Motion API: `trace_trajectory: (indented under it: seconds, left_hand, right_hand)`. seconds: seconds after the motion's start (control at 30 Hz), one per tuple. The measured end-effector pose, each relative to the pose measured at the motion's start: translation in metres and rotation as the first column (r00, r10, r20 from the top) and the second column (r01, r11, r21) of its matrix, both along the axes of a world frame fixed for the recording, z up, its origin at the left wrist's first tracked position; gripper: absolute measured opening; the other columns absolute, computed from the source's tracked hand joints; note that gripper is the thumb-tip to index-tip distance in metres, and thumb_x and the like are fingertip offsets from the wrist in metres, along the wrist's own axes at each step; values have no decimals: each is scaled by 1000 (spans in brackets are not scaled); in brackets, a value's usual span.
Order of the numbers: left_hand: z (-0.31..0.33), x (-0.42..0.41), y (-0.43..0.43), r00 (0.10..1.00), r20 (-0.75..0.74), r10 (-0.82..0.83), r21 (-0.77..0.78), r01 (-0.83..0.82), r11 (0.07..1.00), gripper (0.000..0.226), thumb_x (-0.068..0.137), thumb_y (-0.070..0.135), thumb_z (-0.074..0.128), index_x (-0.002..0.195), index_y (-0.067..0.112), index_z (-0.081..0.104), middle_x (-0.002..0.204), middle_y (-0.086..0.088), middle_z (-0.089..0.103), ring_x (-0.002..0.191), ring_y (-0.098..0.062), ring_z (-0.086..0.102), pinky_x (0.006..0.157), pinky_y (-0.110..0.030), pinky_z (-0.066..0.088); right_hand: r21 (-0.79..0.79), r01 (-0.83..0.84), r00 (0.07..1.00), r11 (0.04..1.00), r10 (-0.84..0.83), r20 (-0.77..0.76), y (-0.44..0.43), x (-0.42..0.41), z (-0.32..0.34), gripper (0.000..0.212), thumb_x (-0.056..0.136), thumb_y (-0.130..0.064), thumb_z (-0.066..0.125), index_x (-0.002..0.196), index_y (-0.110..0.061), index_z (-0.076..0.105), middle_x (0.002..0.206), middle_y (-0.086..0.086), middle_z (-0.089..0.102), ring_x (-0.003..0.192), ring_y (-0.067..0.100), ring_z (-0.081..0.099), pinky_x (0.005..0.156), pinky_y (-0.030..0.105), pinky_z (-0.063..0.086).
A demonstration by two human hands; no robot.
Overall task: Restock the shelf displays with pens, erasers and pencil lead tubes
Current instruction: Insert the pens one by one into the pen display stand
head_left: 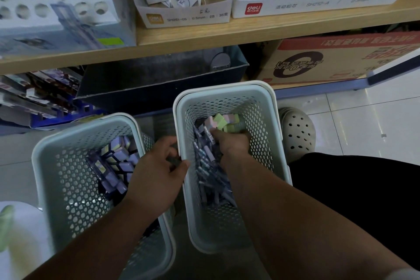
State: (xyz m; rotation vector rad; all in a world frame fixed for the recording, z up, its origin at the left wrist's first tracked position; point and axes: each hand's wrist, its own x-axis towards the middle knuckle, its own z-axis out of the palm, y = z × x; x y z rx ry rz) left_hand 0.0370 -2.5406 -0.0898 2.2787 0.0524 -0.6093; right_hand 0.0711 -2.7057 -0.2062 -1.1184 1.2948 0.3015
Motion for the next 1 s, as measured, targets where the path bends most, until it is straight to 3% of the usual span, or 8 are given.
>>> trace_trajectory:
  seconds: [0.13, 0.27, 0.37, 0.5, 0.57, 0.7, 0.83, 1.0]
  left_hand:
    - [1, 1, 0, 1000, 6, 5, -5, -5, 1000, 33, 92, 25, 69, 121, 30, 55, 88, 10, 67, 70, -7, 68, 70, -43, 57]
    - [0, 1, 0, 1000, -18, 8, -16, -8, 1000, 33, 92, 25, 68, 122, 30, 54, 90, 10, 66, 69, -9, 69, 70, -44, 57]
    - [-1, 1, 1, 1000, -23, -1, -15, 0, 1000, 35, 93, 26, 68, 124, 30, 52, 92, 11, 66, 70, -9, 69, 70, -44, 57]
    - [-2, 1, 1, 1000, -12, -20, -1, 20, 1000, 33, 93, 27, 67, 122, 31, 51, 92, 10, 65, 68, -10, 68, 68, -44, 56]
    - [-2, 1, 1, 1000, -10, -24, 6, 24, 1000, 34, 93, 27, 67, 122, 31, 51, 92, 10, 65, 69, -9, 68, 68, -44, 57]
    - [-3, 1, 0, 999, -15, -33, 14, 34, 999, 35, 93, 29, 67, 124, 29, 50, 93, 9, 65, 69, -11, 68, 68, -44, 56]
    - [-4, 3, 2, 999, -33, -39, 8, 40, 999, 36, 93, 30, 66, 125, 28, 49, 96, 8, 65, 70, -12, 68, 69, -44, 56]
    - [-3, 2, 1, 999, -23, -41, 2, 41, 999, 33, 94, 27, 66, 123, 29, 49, 93, 8, 64, 68, -11, 67, 68, -45, 55]
  right_hand:
    - [18, -11, 999, 1000, 11, 34, -4, 1, 16, 76, 68, -13, 91, 132, -6, 49, 112, 15, 68, 85, 27, 69, 73, 36, 59]
    - [-57, -5, 1000, 998, 5, 9, 2, 1, 4, 99, 37, -36, 98, 122, -6, 57, 102, 11, 73, 90, 31, 72, 85, 52, 60]
    - [-102, -36, 999, 994, 35, -10, -1, 0, -15, 108, 21, -50, 91, 117, -10, 64, 97, 6, 75, 86, 30, 73, 84, 52, 60]
    - [-84, -101, 995, 991, 99, -19, 0, 5, -2, 79, 37, -39, 95, 104, -7, 67, 90, 8, 75, 82, 28, 73, 83, 47, 61]
    - [-100, -100, 995, 990, 97, -29, 1, 8, 0, 88, 27, -45, 91, 103, -8, 68, 91, 7, 74, 82, 27, 73, 83, 48, 62]
    - [-147, -112, 993, 983, 104, -59, 0, 11, 1, 77, 42, -37, 94, 107, -8, 64, 96, 6, 72, 87, 26, 71, 86, 42, 60]
    - [-160, -94, 995, 983, 97, 8, -3, 7, -13, 94, 26, -45, 87, 112, -15, 63, 96, 5, 74, 86, 25, 73, 83, 47, 62]
    - [-166, -190, 978, 968, 201, 50, -4, 7, -3, 58, 53, -26, 93, 101, -24, 60, 96, 6, 73, 88, 27, 72, 85, 49, 60]
